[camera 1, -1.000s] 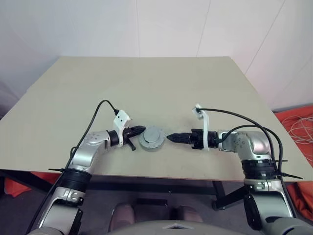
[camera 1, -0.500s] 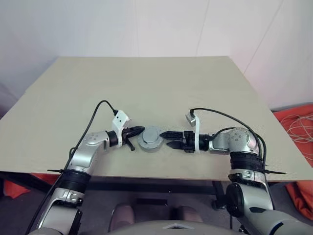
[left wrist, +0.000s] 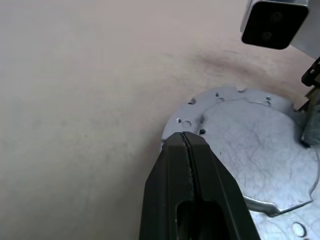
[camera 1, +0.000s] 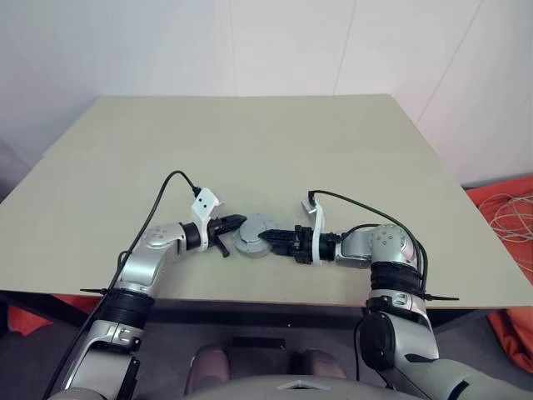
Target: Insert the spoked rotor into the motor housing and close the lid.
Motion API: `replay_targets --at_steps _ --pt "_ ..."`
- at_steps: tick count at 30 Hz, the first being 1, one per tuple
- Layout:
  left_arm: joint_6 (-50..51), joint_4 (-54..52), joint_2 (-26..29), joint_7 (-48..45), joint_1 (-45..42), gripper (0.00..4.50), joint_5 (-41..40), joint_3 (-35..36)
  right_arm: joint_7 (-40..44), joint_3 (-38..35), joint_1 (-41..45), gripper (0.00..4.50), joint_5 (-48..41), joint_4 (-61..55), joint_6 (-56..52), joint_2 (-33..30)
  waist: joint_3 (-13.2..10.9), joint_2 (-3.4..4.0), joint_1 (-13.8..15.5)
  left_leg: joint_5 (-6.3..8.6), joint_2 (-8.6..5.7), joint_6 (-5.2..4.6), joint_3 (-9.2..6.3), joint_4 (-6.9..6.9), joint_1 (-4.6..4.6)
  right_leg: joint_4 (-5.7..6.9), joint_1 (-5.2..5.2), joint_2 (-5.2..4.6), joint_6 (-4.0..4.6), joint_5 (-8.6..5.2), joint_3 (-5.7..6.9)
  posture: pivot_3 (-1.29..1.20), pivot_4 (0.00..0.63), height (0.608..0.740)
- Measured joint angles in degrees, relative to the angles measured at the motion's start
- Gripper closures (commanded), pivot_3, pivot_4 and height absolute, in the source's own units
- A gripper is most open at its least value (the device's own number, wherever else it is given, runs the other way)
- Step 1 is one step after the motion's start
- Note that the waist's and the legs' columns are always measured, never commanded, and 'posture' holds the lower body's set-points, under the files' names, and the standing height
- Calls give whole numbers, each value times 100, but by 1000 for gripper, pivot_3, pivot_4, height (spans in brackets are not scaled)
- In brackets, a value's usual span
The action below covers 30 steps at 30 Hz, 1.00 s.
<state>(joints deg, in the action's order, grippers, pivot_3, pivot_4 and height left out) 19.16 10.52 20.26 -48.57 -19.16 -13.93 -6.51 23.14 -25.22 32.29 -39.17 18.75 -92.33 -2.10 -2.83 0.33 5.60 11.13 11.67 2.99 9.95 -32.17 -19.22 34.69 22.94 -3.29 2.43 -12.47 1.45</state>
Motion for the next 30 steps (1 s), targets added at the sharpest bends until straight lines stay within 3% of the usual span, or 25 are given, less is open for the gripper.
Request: replay_targets --at_steps 12,19,24,30 --pt "182 11 -181 262 42 4500 -185 273 -87 -198 11 2493 -99 0 2 -12 -2 4 11 0 -1 0 0 2 -6 0 3 -1 2 -3 1 0 0 740" --pt "1459 -62 -714 1216 199 4500 -1465 1661 -89 -277 26 2493 -164 -6 3 -25 -5 3 7 3 1 -4 -4 -1 -47 0 34 2 44 19 7 0 0 740" --pt "3091 -129 -1051 2186 250 4500 -3280 3212 -88 -337 69 2493 -214 -6 4 -125 -6 1 6 8 -1 -14 -5 -9 -56 -3 35 1 46 19 7 0 0 740" --pt "3904 -568 -1086 2252 703 4500 -4212 3417 -91 -552 261 2535 -300 77 5 -238 -15 -3 13 8 0 -14 -6 -9 -57 -6 36 2 42 17 10 0 0 740"
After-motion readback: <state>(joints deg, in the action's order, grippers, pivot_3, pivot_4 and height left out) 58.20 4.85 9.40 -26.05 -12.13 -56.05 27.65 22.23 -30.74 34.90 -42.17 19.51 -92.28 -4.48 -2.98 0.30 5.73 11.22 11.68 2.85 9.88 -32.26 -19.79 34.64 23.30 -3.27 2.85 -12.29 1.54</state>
